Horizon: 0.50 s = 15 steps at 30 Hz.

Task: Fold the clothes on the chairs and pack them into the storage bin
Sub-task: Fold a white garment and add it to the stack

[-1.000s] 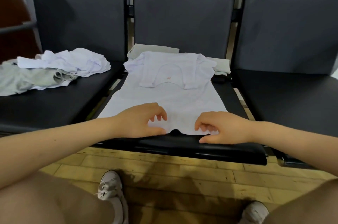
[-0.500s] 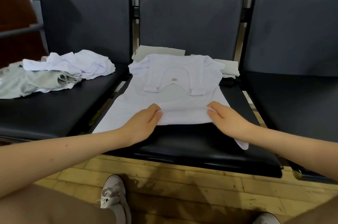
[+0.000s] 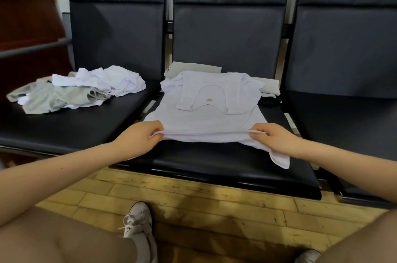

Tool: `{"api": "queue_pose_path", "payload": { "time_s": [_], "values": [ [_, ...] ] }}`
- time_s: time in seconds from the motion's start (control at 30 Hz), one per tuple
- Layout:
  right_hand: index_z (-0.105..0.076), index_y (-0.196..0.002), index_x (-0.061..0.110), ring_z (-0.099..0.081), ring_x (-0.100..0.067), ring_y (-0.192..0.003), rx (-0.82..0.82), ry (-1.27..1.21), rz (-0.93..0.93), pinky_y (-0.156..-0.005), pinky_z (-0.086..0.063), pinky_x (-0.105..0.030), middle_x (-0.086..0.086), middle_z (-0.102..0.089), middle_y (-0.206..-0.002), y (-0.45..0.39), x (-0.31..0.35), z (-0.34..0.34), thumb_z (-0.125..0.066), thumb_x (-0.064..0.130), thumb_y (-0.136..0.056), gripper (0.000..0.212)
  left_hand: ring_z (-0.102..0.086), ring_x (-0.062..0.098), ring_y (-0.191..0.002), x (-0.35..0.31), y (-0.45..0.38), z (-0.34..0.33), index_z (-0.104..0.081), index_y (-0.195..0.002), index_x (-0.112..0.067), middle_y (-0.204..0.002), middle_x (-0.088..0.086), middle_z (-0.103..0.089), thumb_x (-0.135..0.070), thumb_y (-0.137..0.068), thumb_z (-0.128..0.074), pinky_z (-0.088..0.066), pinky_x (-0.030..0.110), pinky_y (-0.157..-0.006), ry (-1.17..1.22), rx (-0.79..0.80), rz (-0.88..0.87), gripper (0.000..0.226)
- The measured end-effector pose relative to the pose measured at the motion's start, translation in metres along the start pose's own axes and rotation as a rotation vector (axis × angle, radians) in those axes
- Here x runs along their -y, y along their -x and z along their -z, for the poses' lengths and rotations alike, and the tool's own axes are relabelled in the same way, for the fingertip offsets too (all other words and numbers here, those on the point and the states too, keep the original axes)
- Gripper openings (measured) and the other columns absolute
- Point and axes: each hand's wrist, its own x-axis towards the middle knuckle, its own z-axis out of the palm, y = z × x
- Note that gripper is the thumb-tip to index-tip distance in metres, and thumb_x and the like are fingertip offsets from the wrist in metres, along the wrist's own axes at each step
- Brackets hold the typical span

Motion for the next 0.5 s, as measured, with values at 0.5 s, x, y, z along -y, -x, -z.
{"api": "queue_pose_path", "payload": {
  "time_s": [0.5],
  "values": [
    [-0.046, -0.075, 0.014, -0.041, -0.007, -0.059, 0.284, 0.052, -0.111, -0.058, -0.036, -0.021, 0.004, -0.043, -0.069, 0.058, 0.032, 0.007, -0.046, 0.028, -0.101, 0.029, -0.046, 0.014, -0.068, -0.028, 0.042, 0.007, -0.044, -0.075, -0.019, -0.071, 0.000, -0.049, -0.032, -0.101, -0.040, -0.038, 0.029, -0.069, 0.273, 0.219, 0.017, 0.030]
  ]
}}
